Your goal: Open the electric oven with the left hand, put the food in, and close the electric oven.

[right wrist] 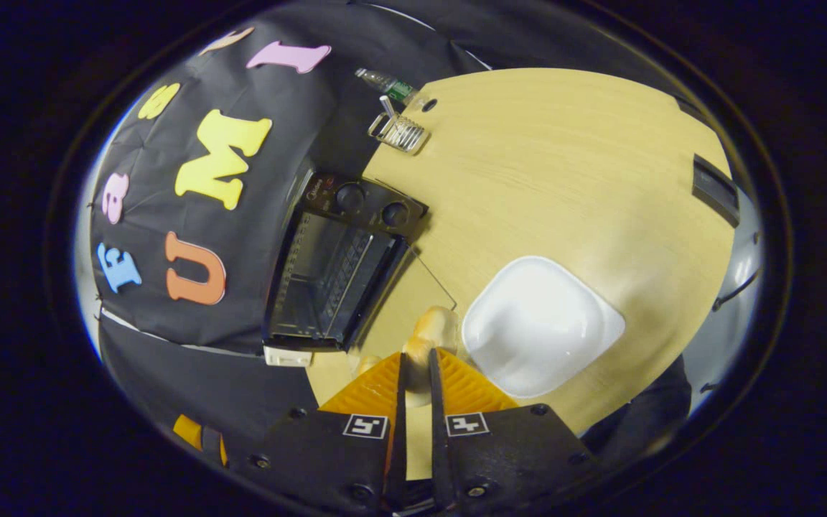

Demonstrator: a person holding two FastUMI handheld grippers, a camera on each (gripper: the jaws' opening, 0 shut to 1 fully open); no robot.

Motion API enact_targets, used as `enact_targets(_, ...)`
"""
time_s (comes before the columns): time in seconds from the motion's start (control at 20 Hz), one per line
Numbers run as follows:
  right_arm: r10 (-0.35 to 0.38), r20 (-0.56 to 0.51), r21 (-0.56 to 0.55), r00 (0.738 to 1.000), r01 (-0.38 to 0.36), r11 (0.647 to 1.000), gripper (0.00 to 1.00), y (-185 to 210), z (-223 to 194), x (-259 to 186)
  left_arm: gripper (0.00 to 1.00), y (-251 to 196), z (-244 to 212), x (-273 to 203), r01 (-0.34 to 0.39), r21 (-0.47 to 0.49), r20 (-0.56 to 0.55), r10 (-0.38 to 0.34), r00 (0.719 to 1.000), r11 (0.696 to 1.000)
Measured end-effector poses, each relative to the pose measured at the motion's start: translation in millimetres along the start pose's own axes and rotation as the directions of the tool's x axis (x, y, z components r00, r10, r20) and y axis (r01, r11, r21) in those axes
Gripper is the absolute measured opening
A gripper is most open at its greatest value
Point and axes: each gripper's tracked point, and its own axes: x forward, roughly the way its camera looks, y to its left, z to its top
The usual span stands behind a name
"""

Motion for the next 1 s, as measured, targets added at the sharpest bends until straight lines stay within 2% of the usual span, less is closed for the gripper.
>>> enact_targets(0.1, -0.016, 0.0, 0.018, 1.0, 0.016, 1.0, 0.13, -9, -4, 18, 0.93, 10, -4, -3, 0.008, 0.02, -0.002, -0.008, 1.0, 1.0)
enact_targets(0.2, 0.012, 0.007, 0.051, 1.0, -0.012, 0.999, 0.08, 5, -5, 28, 0.93, 20, -10, -5, 0.008, 0.034, -0.014, -0.008, 1.0, 0.999)
enact_targets(0.25, 0.026, 0.023, 0.051, 0.999, -0.027, 0.998, 0.09, 13, -3, 29, 0.93, 25, -12, -7, 0.005, 0.033, -0.017, -0.004, 1.0, 0.999)
enact_targets(0.35, 0.067, 0.041, 0.054, 0.997, -0.069, 0.996, 0.05, 35, -2, 33, 0.93, 34, -12, -10, -0.003, 0.019, -0.017, 0.004, 1.0, 1.0)
enact_targets(0.45, 0.108, 0.054, 0.093, 0.993, -0.112, 0.989, 0.05, 56, 2, 49, 0.93, 39, -13, -9, -0.01, 0.009, -0.019, 0.01, 1.0, 1.0)
enact_targets(0.6, 0.178, 0.082, 0.207, 0.981, -0.192, 0.959, 0.06, 89, 14, 85, 0.93, 48, -12, -14, -0.022, 0.037, -0.026, 0.023, 0.999, 0.999)
enact_targets(0.75, 0.215, 0.148, 0.27, 0.965, -0.249, 0.93, 0.06, 118, 31, 120, 0.93, 59, -9, -17, -0.033, 0.062, -0.028, 0.035, 0.999, 0.998)
enact_targets(1.0, 0.225, 0.227, 0.302, 0.948, -0.288, 0.909, 0.05, 142, 51, 168, 0.93, 81, -16, -20, -0.066, 0.053, -0.065, 0.07, 0.995, 0.996)
